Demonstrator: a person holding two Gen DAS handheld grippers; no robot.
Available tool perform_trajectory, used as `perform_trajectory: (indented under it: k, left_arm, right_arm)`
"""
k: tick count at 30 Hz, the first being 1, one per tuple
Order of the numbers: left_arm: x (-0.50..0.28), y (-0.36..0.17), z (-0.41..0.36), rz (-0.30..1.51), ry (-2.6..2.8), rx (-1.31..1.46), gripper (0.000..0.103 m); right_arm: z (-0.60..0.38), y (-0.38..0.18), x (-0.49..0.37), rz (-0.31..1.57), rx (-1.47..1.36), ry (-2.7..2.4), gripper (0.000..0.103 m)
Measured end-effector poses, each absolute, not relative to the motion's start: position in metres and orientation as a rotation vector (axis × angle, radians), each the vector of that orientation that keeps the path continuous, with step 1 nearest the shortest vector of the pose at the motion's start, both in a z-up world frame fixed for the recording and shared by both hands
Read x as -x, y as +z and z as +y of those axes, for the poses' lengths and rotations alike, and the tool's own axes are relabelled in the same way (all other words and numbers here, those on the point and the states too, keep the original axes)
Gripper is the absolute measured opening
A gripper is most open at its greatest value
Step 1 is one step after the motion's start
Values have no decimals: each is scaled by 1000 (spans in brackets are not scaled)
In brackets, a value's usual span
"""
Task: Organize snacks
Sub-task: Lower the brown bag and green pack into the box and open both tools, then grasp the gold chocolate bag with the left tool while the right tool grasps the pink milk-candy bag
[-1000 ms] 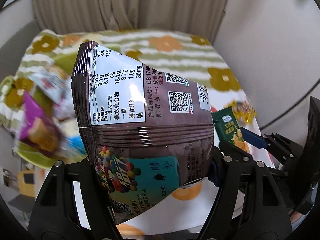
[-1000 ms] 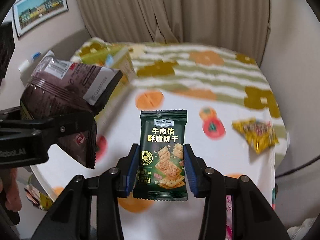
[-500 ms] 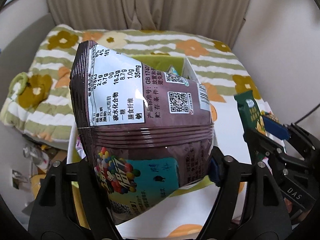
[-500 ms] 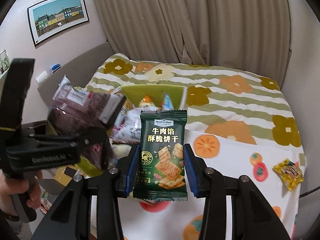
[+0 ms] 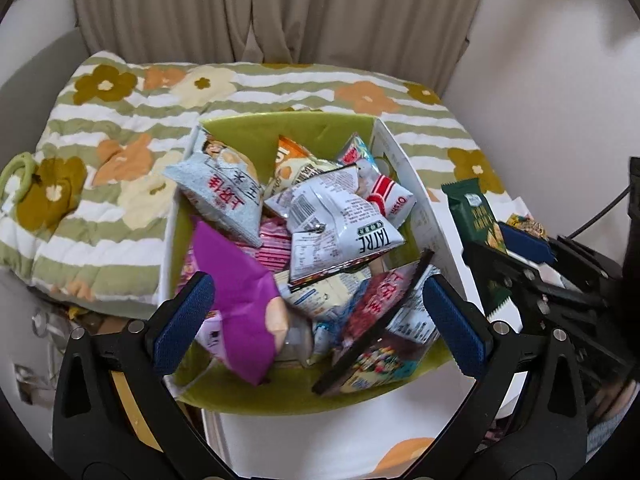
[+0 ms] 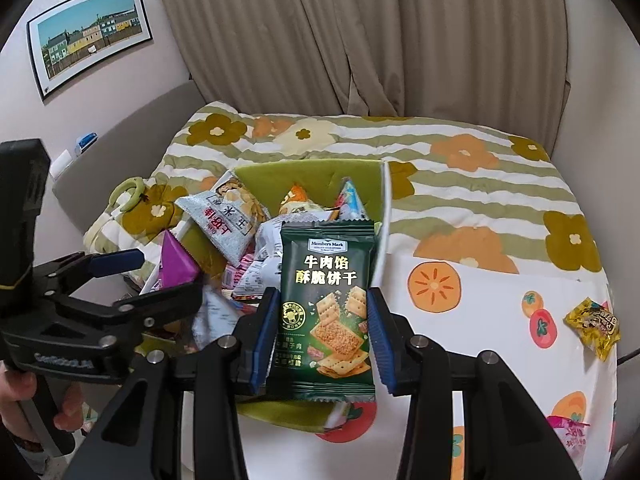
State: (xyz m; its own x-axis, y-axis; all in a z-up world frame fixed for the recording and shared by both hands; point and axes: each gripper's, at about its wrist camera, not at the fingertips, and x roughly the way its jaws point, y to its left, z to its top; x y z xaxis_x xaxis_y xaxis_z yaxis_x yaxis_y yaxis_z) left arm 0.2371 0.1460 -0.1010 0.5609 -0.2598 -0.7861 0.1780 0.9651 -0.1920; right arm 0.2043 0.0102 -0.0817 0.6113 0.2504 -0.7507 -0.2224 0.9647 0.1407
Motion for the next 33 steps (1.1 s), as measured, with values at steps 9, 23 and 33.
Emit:
perform_trajectory:
  k: [9, 23, 33]
  left_arm:
    - [-238, -92, 164, 918, -262, 121, 103]
    - [-231, -98, 162, 923, -238, 80, 103]
    - [-213, -81, 145, 878, -228, 62, 103]
  right_arm:
    - [20, -73, -244, 895, -17, 270, 40]
    - [15, -87, -240, 905, -121, 259, 84]
    - [4, -71, -215, 858, -124, 254, 84]
